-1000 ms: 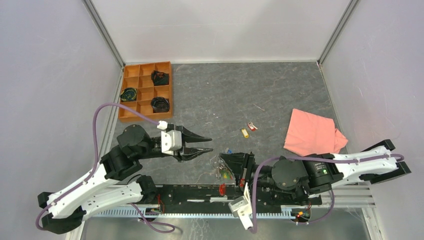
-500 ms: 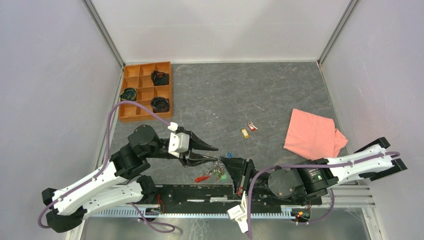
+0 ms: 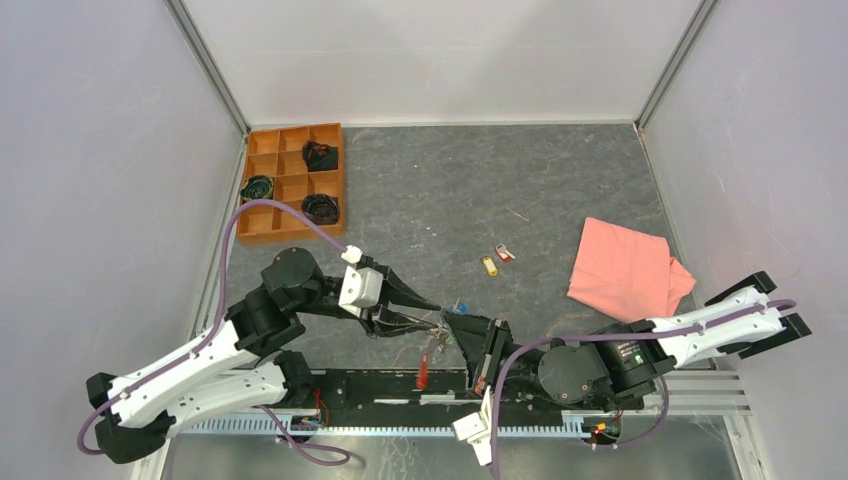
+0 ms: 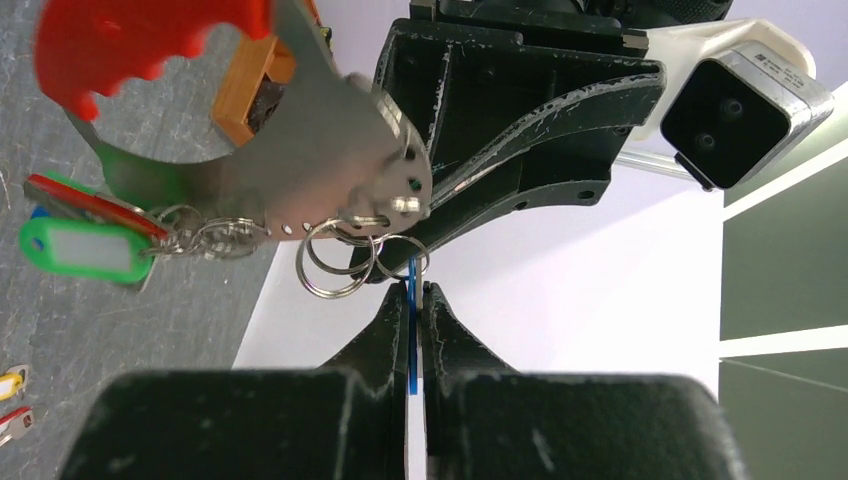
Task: Remove the keys from the keyring
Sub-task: Remove the key from the keyring.
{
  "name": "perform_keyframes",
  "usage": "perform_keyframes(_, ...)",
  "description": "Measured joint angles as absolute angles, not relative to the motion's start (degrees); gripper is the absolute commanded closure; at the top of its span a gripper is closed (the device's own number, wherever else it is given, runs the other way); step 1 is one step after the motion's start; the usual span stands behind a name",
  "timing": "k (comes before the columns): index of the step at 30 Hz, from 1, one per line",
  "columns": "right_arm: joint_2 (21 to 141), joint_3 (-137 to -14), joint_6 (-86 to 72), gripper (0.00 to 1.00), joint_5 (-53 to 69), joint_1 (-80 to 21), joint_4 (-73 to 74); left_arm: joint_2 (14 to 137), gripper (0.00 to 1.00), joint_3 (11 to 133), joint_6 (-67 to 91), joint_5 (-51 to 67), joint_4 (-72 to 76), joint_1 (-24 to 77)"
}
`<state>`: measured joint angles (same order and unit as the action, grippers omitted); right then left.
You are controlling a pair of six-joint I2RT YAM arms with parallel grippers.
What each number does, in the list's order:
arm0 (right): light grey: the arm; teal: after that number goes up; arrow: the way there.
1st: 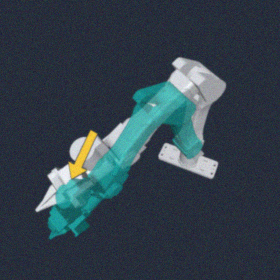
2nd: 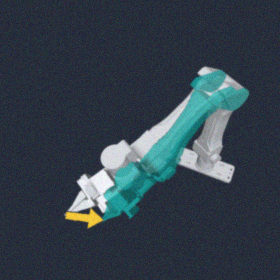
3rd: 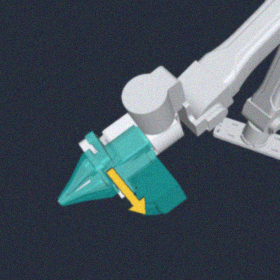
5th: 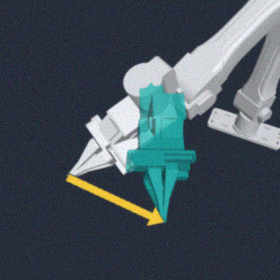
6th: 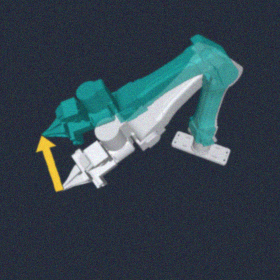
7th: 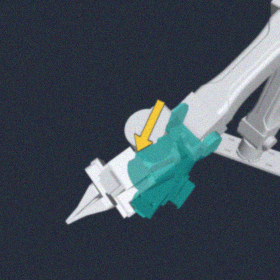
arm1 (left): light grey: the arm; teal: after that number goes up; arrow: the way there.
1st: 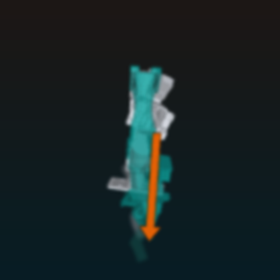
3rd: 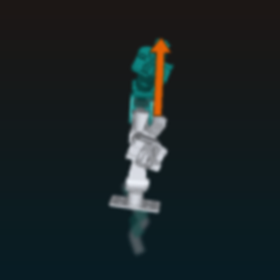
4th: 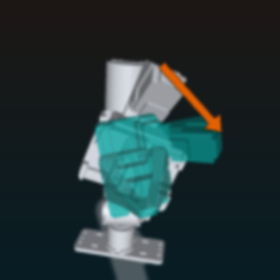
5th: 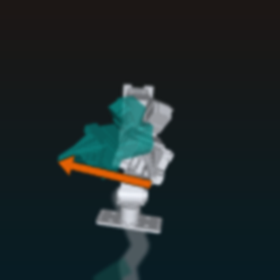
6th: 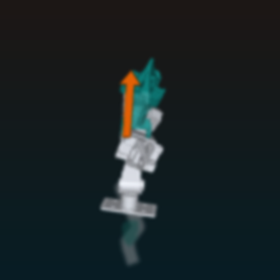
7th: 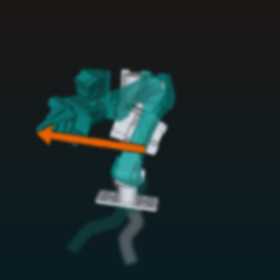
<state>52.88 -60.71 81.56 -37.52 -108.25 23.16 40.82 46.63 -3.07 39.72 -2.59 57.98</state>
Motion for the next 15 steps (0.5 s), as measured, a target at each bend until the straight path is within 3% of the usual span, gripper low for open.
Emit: perform_keyframes(15,53.12,-59.05,83.44,1.0,-41.15,-108.66,21.06,41.01,0.61,45.52,-0.3,41.01,-0.3,57.93)
